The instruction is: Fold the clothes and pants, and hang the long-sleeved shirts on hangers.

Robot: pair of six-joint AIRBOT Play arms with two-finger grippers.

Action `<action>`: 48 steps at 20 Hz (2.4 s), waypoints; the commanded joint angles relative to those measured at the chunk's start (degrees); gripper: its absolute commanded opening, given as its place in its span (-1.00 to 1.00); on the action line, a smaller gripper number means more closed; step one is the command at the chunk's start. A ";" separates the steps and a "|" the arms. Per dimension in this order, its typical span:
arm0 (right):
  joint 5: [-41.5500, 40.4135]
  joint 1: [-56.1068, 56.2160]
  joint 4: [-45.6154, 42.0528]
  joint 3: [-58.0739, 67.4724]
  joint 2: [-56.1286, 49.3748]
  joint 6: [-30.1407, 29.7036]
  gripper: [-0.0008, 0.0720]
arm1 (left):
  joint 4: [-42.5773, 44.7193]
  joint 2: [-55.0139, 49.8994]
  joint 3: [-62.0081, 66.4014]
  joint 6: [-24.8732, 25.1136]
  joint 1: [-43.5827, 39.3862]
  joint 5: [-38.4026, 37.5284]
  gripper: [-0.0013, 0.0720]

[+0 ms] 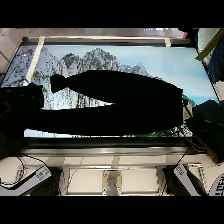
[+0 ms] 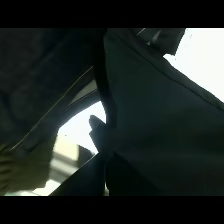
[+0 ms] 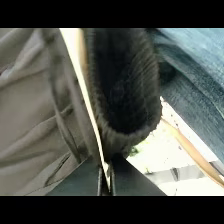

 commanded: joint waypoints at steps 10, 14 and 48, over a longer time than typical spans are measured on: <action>9.94 -0.11 -18.23 -2.89 2.56 6.45 -0.91 | 6.23 0.00 -16.09 -0.02 0.13 4.55 -0.94; 13.42 -0.11 -17.35 3.26 2.67 9.38 0.09 | 5.55 0.15 -11.69 -3.28 0.13 5.42 0.56; -4.87 26.75 -1.55 24.20 -5.60 12.13 0.09 | -29.55 -44.30 20.24 -16.33 -34.07 42.27 0.68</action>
